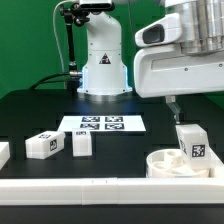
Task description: Assemble stool
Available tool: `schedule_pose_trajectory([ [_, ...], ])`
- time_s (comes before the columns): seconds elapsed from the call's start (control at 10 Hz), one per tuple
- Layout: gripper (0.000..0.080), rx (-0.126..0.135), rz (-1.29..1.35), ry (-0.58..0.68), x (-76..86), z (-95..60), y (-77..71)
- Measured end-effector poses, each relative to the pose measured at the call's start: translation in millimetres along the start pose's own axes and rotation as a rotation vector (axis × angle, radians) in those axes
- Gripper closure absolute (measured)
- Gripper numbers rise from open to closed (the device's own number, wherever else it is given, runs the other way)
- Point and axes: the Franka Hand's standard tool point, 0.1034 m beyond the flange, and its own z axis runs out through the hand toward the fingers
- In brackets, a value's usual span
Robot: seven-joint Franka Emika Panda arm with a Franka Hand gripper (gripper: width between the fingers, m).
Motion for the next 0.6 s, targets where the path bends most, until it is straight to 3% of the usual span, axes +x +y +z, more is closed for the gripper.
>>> schedule_pose_trajectory([
  [0.5,0.0150,-0.005,-0.366,0.001,0.9,-0.1,1.6],
  [0.6,0.0150,-0.027,-0.509,0.010,1.8,-0.5,0.4],
])
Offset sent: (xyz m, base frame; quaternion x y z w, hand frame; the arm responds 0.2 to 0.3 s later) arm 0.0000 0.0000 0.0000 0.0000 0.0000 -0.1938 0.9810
